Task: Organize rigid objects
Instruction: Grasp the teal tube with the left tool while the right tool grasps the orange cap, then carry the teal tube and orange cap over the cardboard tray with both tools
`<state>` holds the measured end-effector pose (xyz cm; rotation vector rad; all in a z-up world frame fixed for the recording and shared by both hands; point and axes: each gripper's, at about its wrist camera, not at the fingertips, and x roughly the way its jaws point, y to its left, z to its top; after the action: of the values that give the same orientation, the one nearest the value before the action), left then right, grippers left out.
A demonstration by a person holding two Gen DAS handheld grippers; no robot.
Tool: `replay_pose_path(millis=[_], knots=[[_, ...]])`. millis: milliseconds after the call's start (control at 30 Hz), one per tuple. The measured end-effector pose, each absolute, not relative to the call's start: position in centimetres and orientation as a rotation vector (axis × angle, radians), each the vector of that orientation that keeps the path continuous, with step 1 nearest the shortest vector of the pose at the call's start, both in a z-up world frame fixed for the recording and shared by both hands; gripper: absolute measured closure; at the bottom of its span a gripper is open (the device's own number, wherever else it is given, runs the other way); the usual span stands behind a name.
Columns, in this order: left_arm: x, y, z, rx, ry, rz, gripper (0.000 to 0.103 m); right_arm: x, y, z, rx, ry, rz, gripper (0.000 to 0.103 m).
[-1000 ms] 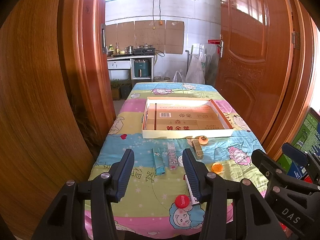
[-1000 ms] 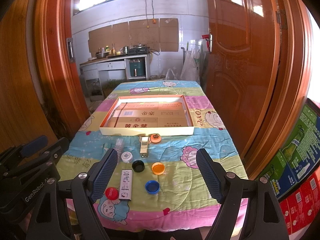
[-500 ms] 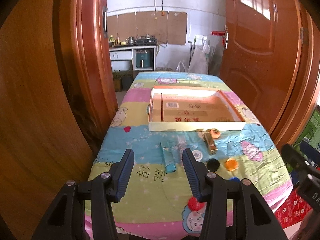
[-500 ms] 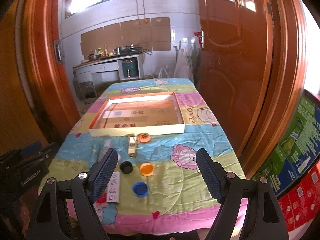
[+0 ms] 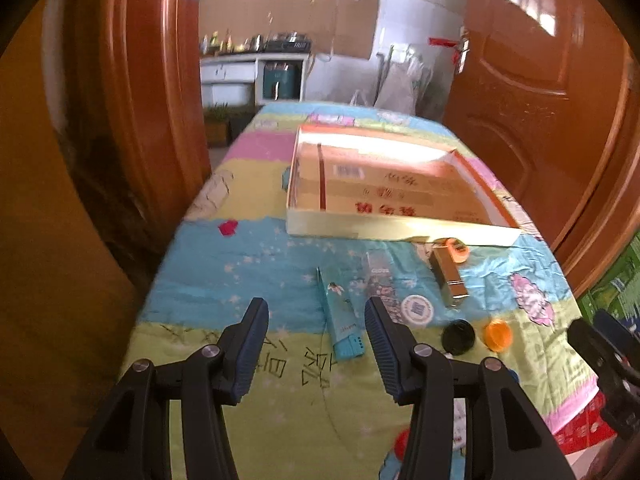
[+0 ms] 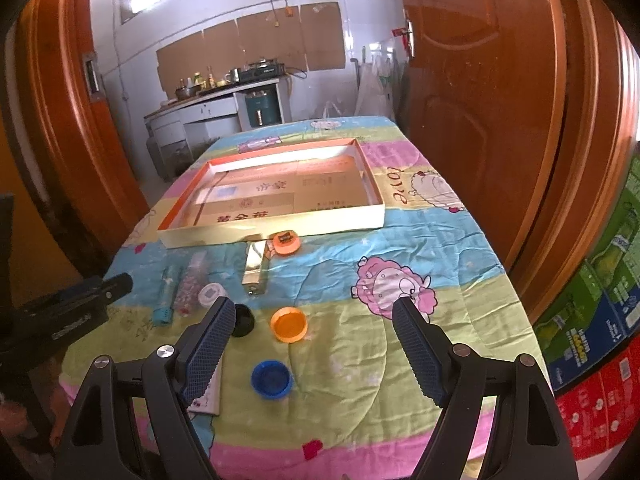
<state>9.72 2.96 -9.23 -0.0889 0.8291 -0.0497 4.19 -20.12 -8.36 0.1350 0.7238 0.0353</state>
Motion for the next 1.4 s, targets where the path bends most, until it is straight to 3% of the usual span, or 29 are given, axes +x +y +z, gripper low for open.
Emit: replay_pose_path(millis=[333,700,800,867,933,1000,1033,1100,1400], knots=[[13.5,2.0,-13.2,-0.075,0.905,0.005,0.053,7.4,-20.4,-11.0,0.147,0.794,0.055,0.021],[13.4,0.8,-14.2,0.011,0.896,-0.009,0.058,8.7,-20.1,-13.1,0.163,0.85,0.103,0.021],[13.0,1.0,-14.1,0.03,0.892,-0.038,0.067,9.1,-19.6,-14.0,0.151,0.883,0.121,0.021],[13.1,1.2,-14.0,0.028,0.892,-0.044,0.081,9.4,-19.4,-14.3,0.136,0.894,0.118,0.021],[13.2,1.6,-13.9,0.012,0.896,-0.057,0.081,9.5,-19.1,-14.5,0.109,0.898,0.114,0.027],[13.1,1.7,-13.8,0.005,0.897,-0.069,0.081,9.7,-18.6,-14.8,0.069,0.906,0.116,0.048],[13.1,1.8,-13.8,0.006,0.896,-0.072,0.081,9.8,-18.2,-15.0,0.052,0.91,0.118,0.05],[13.0,1.8,-13.8,0.007,0.893,-0.076,0.081,9.6,-17.8,-15.0,0.02,0.895,0.118,0.072],[12.6,2.6,-12.9,-0.036,0.875,-0.092,0.081,9.2,-19.1,-13.7,0.085,0.865,0.145,0.072]])
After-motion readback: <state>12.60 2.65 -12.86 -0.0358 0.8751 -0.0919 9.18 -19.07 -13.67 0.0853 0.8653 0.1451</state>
